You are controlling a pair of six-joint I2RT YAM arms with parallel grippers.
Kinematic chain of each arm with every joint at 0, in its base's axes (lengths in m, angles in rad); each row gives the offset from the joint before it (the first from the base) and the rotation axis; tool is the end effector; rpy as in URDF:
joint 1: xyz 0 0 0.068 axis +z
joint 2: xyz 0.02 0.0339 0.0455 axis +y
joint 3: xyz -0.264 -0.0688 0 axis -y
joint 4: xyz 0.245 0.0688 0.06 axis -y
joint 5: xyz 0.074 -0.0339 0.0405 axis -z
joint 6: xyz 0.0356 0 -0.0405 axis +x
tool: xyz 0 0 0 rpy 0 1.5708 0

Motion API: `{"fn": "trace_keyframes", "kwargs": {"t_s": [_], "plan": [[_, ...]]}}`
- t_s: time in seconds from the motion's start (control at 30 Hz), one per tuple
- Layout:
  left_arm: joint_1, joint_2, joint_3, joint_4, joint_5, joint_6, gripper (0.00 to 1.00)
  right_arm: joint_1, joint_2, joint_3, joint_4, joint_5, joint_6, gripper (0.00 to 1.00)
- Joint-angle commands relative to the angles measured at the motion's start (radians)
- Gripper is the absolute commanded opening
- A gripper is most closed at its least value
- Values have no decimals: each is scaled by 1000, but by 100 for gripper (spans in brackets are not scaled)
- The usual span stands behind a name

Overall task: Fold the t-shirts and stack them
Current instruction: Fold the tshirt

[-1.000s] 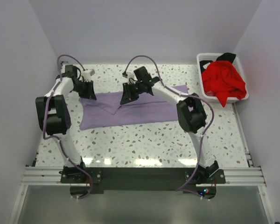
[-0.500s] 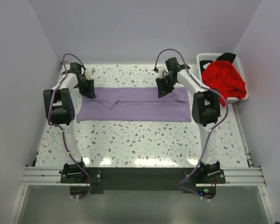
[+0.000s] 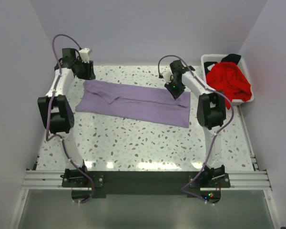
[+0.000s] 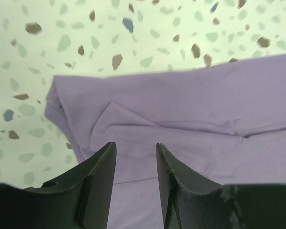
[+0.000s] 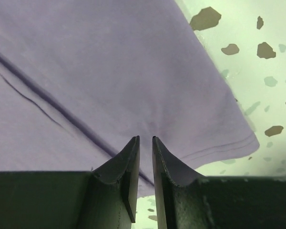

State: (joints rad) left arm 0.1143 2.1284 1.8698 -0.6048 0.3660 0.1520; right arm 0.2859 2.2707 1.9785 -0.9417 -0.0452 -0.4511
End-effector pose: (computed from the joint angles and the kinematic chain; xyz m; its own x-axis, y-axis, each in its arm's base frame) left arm 0.4799 0.0423 0.2514 -0.7275 0.0588 -0.6835 0.2375 0.9563 -0.1705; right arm 0.4583 0.1364 0.1989 -0.6858 -0.6555 -0.3161 -0.6612 0.7427 -0.1057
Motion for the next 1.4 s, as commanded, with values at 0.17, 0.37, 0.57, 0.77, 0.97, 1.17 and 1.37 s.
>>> {"fn": "trace_keyframes", "kwargs": {"t_s": [0.17,0.37,0.57,0.77,0.97,1.17,1.37], "plan": [[-4,-281,-244,24,41,29,47,4,-22,-167,32,165,-121,18],[-5,-378,-426,10,-24,2,43,33,-120,-404,6,157,-158,14],[-30,-415,-593,22,-90,1,40,307,-439,-805,-40,47,-123,12],[-73,-354,-592,36,-130,-8,40,435,-543,-788,-143,-81,-58,14],[-137,-266,-537,54,-174,-12,39,400,-539,-627,-169,-48,-129,16],[-189,-86,-393,46,-229,-19,37,386,-471,-621,-120,-27,-169,15],[-245,184,-108,-9,-224,21,32,380,-435,-650,-97,-47,-176,15]]}}
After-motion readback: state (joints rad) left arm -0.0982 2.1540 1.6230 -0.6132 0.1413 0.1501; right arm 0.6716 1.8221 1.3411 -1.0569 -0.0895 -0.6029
